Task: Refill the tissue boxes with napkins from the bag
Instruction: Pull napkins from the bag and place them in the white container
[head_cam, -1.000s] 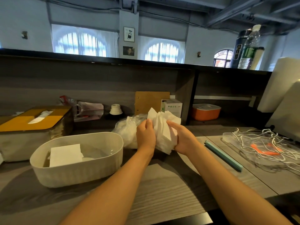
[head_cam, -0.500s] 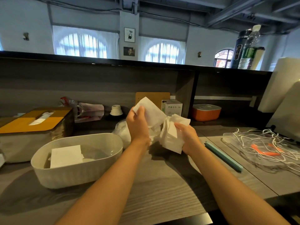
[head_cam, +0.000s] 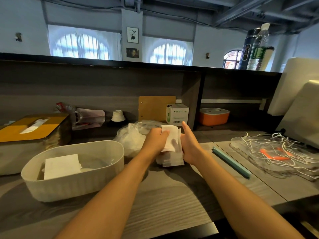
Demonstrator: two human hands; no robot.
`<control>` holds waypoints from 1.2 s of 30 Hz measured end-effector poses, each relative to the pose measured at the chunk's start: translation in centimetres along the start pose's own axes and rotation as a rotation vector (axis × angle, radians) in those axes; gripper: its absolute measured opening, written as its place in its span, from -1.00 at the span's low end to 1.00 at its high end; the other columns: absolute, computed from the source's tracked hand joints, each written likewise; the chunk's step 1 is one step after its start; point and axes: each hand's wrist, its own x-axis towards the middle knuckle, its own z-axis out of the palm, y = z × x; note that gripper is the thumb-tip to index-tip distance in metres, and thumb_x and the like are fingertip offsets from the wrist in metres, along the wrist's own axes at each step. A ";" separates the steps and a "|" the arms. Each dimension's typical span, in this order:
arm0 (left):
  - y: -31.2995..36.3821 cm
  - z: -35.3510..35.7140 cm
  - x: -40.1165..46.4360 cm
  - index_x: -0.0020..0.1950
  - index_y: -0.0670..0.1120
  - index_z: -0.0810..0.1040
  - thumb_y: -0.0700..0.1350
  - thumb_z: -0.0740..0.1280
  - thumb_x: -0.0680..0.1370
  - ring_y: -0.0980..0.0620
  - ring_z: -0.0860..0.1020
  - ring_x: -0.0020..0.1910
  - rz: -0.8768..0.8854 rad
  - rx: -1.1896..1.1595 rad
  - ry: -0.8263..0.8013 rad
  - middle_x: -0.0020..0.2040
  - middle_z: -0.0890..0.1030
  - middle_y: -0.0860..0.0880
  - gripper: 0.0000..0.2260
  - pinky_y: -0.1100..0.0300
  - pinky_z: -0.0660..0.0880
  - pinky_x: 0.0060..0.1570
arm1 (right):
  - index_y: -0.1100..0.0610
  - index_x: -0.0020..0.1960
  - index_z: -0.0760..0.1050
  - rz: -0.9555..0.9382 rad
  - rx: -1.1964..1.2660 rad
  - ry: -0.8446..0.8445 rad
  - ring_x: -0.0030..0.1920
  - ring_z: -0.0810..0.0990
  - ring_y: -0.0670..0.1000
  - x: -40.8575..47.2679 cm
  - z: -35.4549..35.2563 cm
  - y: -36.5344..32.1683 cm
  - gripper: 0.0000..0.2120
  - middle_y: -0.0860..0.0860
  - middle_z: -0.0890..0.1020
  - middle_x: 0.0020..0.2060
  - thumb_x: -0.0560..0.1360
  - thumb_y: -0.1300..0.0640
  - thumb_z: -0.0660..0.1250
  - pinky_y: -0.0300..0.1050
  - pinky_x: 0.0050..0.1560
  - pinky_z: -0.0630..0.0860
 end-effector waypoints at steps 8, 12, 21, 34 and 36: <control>-0.4 0.1 0.5 0.13 -0.11 0.58 -0.04 0.12 0.65 -0.07 0.54 0.05 0.059 0.142 0.018 0.10 0.60 -0.10 -0.72 -0.03 0.52 0.11 | 0.12 0.08 0.38 -0.014 -0.354 0.143 -0.08 0.53 0.09 -1.0 0.8 -0.1 -0.90 0.10 0.53 -0.12 0.57 0.21 0.25 0.03 0.05 0.52; -1.4 0.0 0.8 0.33 -0.01 0.50 0.04 0.20 0.65 0.01 0.52 0.11 0.142 0.044 0.160 0.24 0.55 -0.02 -0.71 0.06 0.53 0.12 | 0.14 0.20 0.38 -0.116 -0.012 0.205 -0.01 0.57 0.16 -0.6 -0.2 -0.7 -0.76 0.14 0.55 -0.06 0.55 0.28 0.25 0.12 0.01 0.55; -1.4 1.0 -0.7 0.23 0.03 0.57 0.24 0.17 0.62 -0.06 0.63 0.11 -0.108 -0.688 -0.223 0.10 0.68 -0.07 -0.62 -0.03 0.57 0.16 | 0.09 0.25 0.45 -0.337 0.120 0.106 0.08 0.61 0.15 -0.3 -0.1 0.0 -0.70 0.14 0.60 0.11 0.54 0.27 0.24 0.15 0.11 0.58; -1.5 -1.4 -0.4 0.29 -0.01 0.40 -0.18 0.27 0.59 -0.02 0.55 0.06 0.006 -0.168 -0.288 0.16 0.54 -0.06 -0.72 0.10 0.55 0.01 | 0.17 0.29 0.50 -0.166 -0.131 -0.050 0.13 0.61 0.19 0.2 -3.3 -1.8 -0.64 0.20 0.57 0.19 0.51 0.20 0.40 -0.01 -0.09 0.62; -1.9 -1.5 0.1 0.29 -0.04 0.43 -0.17 0.34 0.57 -0.02 0.57 0.06 -0.011 -0.227 -0.164 0.20 0.56 -0.09 -0.70 0.07 0.58 0.04 | 0.19 0.31 0.50 -0.197 -0.120 -0.002 0.10 0.61 0.16 0.4 -3.5 -1.7 -0.65 0.17 0.58 0.17 0.53 0.25 0.36 -0.04 -0.10 0.61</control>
